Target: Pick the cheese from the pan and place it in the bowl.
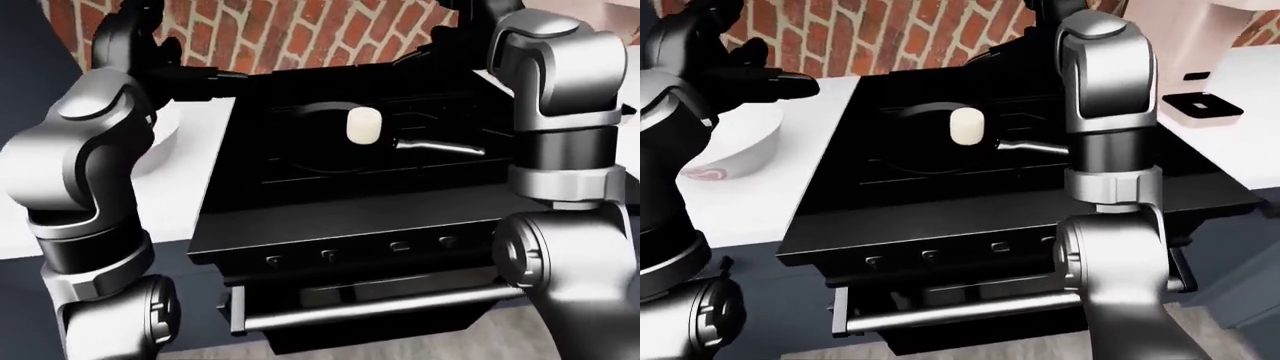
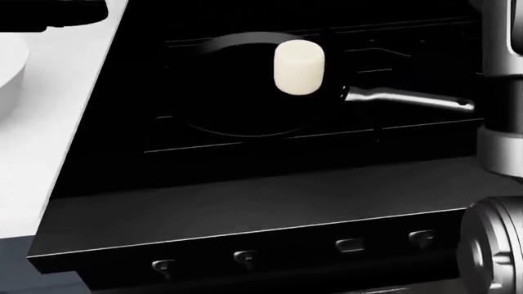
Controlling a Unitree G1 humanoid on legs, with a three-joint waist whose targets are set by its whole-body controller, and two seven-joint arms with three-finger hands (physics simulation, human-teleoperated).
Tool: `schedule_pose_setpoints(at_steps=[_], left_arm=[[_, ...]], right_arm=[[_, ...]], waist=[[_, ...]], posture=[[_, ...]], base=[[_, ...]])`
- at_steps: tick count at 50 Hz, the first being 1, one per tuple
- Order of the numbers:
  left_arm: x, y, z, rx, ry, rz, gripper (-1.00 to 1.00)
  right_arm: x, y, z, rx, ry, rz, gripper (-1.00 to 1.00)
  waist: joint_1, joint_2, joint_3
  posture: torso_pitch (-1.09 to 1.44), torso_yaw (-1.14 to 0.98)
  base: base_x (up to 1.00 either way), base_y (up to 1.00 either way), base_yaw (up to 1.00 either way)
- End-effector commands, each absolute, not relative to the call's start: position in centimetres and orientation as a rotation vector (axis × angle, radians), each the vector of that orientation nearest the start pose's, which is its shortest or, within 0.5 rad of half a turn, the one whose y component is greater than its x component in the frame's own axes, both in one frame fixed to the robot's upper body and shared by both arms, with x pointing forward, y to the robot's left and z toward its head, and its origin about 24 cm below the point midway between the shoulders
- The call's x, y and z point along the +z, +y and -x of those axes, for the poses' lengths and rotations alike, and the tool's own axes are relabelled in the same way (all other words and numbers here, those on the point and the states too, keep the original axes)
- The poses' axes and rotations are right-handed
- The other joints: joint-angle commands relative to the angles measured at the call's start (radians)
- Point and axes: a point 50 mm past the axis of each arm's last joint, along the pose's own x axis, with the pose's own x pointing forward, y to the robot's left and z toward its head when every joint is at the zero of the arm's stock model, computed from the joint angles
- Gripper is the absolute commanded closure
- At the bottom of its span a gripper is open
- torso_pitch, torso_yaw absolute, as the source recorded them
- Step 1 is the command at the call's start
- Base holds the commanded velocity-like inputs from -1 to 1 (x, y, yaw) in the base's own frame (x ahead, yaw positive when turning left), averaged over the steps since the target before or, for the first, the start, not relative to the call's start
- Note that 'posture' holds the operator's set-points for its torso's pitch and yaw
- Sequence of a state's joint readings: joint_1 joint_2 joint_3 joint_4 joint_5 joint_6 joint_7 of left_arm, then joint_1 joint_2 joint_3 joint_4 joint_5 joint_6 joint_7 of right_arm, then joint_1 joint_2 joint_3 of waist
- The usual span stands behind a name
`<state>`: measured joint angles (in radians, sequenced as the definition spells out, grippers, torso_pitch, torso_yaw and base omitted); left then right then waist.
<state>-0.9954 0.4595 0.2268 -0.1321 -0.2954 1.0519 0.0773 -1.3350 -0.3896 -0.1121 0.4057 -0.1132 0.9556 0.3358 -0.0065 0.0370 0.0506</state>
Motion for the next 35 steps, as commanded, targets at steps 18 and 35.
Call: schedule_pose_setpoints(at_steps=[18, 35], left_arm=[[32.59, 20.58, -32.37, 0.094, -0.213, -0.06, -1.0], [32.71, 20.51, -32.42, 0.095, -0.215, -0.062, -1.0]], right_arm=[[35.57, -16.52, -37.27, 0.116, -0.056, 0.271, -1.0], [36.05, -16.5, -37.18, 0.128, -0.073, 0.241, -1.0]], waist=[[0.018, -0.085, -0.035], [-0.007, 0.042, -0.013]], posture=[[0.0, 0.0], [0.0, 0.0]], base=[[0.15, 0.0, 0.0], [0.18, 0.0, 0.0]])
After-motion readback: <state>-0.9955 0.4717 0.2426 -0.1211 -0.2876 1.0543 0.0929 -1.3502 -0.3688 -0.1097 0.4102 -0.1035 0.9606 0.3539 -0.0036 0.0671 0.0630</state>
